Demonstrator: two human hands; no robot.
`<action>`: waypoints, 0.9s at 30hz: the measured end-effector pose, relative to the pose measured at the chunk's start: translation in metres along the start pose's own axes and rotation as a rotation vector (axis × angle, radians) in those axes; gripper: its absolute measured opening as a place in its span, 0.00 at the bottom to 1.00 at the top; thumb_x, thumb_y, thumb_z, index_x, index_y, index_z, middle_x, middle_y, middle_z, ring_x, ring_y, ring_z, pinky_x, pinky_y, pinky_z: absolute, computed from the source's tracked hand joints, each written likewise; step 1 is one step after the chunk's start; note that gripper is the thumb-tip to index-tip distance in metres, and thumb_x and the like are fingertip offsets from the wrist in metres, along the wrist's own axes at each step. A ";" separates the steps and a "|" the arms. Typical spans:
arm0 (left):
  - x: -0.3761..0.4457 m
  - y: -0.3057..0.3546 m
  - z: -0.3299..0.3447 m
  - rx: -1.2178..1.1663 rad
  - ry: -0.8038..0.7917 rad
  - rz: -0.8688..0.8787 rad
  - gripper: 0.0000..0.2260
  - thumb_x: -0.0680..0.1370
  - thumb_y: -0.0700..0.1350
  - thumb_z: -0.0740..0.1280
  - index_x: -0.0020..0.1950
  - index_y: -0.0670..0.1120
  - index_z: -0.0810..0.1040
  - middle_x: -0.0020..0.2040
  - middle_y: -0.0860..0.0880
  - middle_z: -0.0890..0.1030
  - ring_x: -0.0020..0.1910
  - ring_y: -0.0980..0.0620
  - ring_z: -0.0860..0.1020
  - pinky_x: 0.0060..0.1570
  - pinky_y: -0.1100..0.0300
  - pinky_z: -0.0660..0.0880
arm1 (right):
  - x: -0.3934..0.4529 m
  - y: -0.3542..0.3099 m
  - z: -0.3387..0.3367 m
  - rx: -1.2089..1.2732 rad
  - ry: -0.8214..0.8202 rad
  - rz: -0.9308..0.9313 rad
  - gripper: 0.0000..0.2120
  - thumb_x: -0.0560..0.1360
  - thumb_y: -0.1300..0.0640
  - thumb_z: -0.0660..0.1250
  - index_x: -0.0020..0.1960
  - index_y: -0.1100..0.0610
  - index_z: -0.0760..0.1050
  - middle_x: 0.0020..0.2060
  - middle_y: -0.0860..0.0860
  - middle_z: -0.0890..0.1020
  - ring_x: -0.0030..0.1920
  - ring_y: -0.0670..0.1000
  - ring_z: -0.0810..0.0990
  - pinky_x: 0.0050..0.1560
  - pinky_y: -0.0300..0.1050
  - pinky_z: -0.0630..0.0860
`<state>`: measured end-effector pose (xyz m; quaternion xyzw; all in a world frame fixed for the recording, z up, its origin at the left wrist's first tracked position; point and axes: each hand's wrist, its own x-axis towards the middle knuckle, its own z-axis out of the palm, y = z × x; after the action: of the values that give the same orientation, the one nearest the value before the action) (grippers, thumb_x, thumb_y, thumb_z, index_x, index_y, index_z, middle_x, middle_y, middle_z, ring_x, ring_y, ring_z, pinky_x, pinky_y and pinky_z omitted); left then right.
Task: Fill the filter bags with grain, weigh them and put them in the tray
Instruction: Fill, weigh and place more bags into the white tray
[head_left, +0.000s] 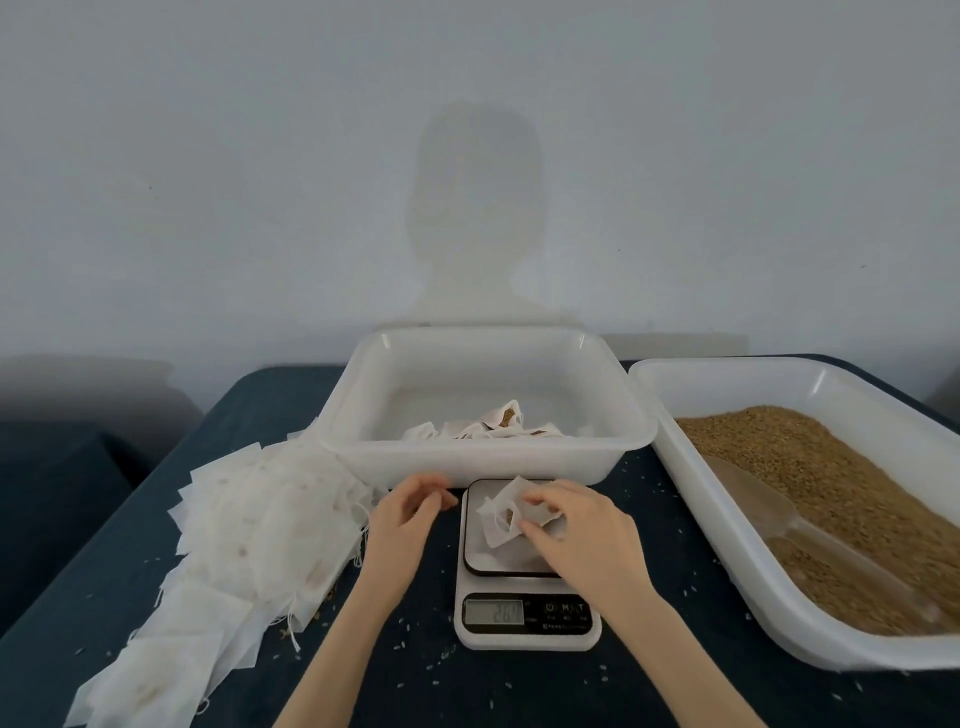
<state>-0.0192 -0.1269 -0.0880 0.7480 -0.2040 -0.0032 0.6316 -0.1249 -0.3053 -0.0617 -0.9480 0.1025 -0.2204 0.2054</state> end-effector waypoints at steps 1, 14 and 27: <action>-0.003 -0.003 0.000 -0.004 0.055 -0.009 0.11 0.79 0.35 0.61 0.47 0.48 0.79 0.40 0.51 0.83 0.42 0.58 0.81 0.44 0.70 0.74 | -0.002 0.004 0.001 0.051 0.055 0.012 0.07 0.74 0.43 0.66 0.51 0.39 0.78 0.45 0.33 0.78 0.44 0.36 0.75 0.38 0.27 0.66; -0.012 -0.016 0.003 0.185 0.259 -0.063 0.12 0.80 0.39 0.61 0.42 0.53 0.77 0.31 0.50 0.79 0.34 0.51 0.77 0.33 0.67 0.71 | -0.008 0.050 0.019 0.521 0.429 0.380 0.14 0.77 0.58 0.63 0.40 0.40 0.75 0.37 0.37 0.81 0.41 0.37 0.79 0.39 0.34 0.71; -0.010 -0.018 0.004 0.224 0.291 -0.115 0.13 0.81 0.40 0.61 0.41 0.54 0.76 0.32 0.50 0.79 0.34 0.49 0.78 0.33 0.65 0.71 | -0.008 0.053 0.022 0.502 0.402 0.354 0.15 0.77 0.60 0.65 0.38 0.42 0.75 0.35 0.40 0.80 0.40 0.38 0.78 0.37 0.32 0.70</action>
<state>-0.0239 -0.1253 -0.1083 0.8165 -0.0665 0.0913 0.5661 -0.1271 -0.3429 -0.1060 -0.7735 0.2461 -0.3817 0.4421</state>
